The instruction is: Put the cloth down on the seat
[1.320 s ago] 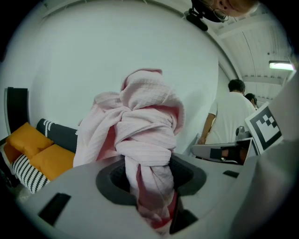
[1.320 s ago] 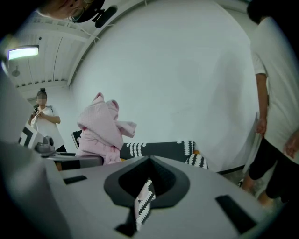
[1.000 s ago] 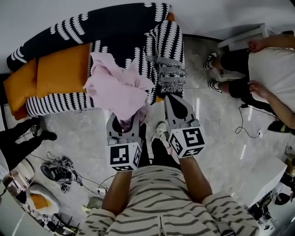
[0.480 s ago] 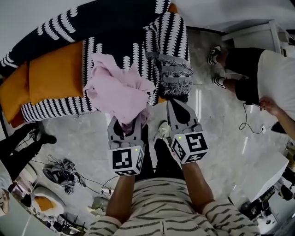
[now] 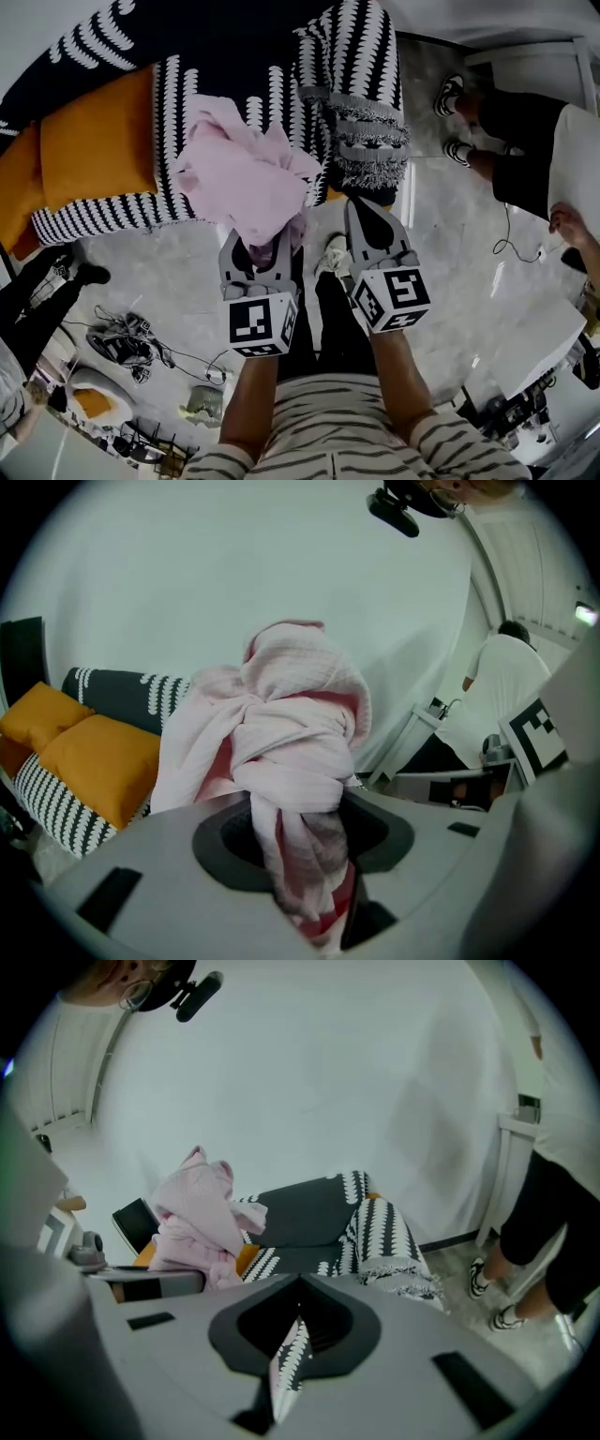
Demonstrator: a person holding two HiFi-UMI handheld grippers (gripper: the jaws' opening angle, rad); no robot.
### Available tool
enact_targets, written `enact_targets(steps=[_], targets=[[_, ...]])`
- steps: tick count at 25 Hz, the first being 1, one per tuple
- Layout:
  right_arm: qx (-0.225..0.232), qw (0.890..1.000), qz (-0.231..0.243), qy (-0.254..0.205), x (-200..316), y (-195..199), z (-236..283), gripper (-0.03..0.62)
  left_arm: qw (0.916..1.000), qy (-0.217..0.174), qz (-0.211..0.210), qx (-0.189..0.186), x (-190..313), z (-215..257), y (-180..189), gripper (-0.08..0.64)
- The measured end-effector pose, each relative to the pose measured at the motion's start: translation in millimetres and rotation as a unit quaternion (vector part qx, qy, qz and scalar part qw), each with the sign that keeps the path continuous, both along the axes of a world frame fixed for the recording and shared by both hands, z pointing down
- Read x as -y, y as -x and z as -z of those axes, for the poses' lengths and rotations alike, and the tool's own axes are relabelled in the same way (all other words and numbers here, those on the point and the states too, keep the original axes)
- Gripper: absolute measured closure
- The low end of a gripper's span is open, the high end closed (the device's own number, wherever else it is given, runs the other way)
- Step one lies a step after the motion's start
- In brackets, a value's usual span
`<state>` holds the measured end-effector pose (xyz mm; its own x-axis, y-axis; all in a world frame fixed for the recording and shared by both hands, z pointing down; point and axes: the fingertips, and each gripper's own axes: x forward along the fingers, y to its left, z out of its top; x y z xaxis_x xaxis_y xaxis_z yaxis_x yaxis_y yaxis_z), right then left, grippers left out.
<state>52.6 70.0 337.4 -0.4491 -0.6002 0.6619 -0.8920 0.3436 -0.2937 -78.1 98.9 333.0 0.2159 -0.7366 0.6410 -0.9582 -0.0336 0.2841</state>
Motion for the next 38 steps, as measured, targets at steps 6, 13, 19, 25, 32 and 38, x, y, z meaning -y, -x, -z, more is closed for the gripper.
enact_targets(steps=[6, 13, 19, 25, 32, 38], targets=[[-0.006, 1.0, 0.0, 0.022, 1.8, 2.6, -23.3, 0.58, 0.9997, 0.022, -0.002, -0.004, -1.5, -26.5, 1.4, 0.376], [-0.007, 0.999, 0.002, 0.047, 5.1, 6.1, -55.6, 0.58, 0.9989, 0.041, -0.021, 0.001, 2.8, -64.4, -8.9, 0.376], [-0.006, 0.998, 0.006, 0.058, 8.7, 11.1, -65.1, 0.58, 0.9973, 0.066, -0.033, -0.006, 4.9, -89.2, -10.4, 0.376], [0.0, 0.998, -0.005, 0.068, 6.4, 9.0, -71.2, 0.58, 0.9949, 0.09, -0.045, -0.012, 14.0, -108.6, -13.7, 0.376], [0.004, 0.996, -0.026, 0.083, 7.0, -7.4, -93.4, 0.58, 0.9918, 0.11, -0.061, -0.021, 29.4, -141.2, -27.7, 0.374], [0.006, 0.996, -0.028, 0.088, 12.9, -8.3, -102.8, 0.58, 0.989, 0.13, -0.068, -0.013, 40.7, -165.7, -24.0, 0.374]])
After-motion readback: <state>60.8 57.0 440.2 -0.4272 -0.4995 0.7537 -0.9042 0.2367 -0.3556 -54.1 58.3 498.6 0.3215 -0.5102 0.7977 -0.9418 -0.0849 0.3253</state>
